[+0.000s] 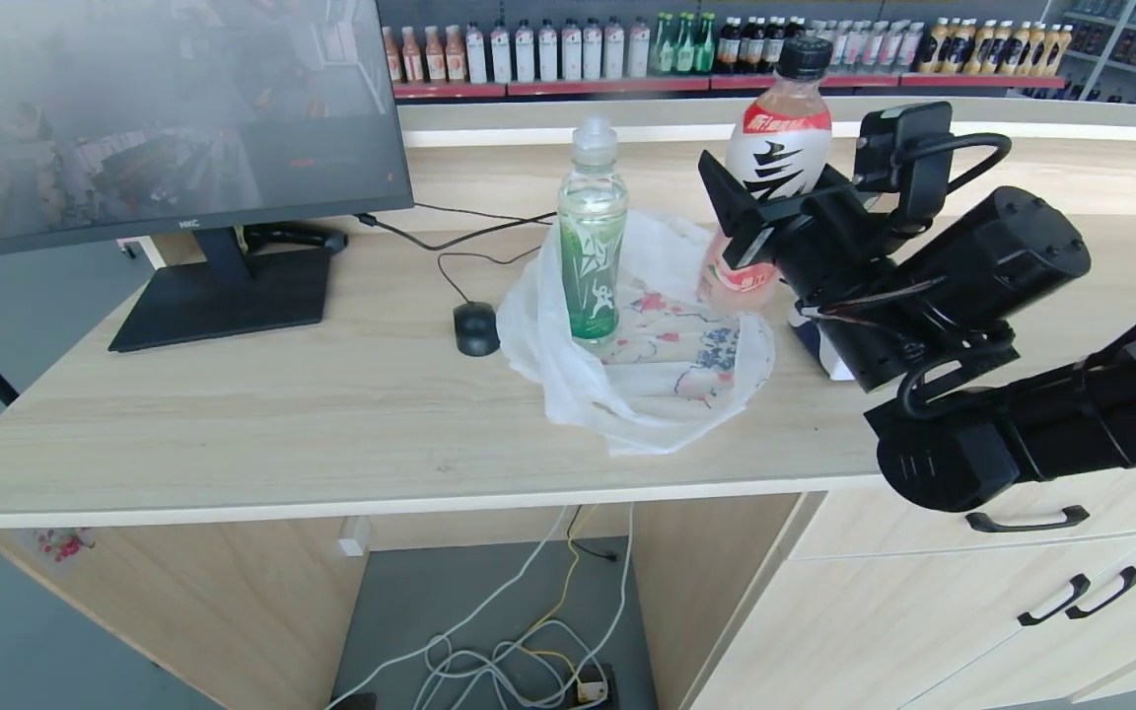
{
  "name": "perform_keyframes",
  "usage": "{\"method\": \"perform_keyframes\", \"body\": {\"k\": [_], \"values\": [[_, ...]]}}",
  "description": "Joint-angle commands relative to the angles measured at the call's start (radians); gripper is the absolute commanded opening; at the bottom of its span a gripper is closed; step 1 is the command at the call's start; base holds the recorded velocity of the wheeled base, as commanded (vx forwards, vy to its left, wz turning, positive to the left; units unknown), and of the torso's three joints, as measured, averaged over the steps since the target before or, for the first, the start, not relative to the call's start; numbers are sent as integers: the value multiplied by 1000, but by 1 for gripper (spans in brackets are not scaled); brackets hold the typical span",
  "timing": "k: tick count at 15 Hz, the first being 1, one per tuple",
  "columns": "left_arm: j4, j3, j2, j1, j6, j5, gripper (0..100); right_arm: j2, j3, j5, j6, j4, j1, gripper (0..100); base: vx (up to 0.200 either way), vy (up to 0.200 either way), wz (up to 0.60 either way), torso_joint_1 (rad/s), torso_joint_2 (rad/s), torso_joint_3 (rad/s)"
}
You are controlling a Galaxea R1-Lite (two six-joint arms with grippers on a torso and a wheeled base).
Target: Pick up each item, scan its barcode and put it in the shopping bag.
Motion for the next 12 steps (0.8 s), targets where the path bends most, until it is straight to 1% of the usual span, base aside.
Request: {"method": "perform_keyframes", "body": {"k": [1,4,6,12], "values": [[0,0,0,1,0,0,100,74,-48,0,-1,1,20,0,0,0,0,0,0,0],[0,0,0,1,0,0,100,122,-65,0,1,0,24,0,0,0,0,0,0,0],[0,0,0,1,0,0,100,163,-115,-1,15,1,23,0,0,0,0,0,0,0],[0,0,0,1,0,0,100,211,-123,-3,18,1,10,0,0,0,0,0,0,0]]}}
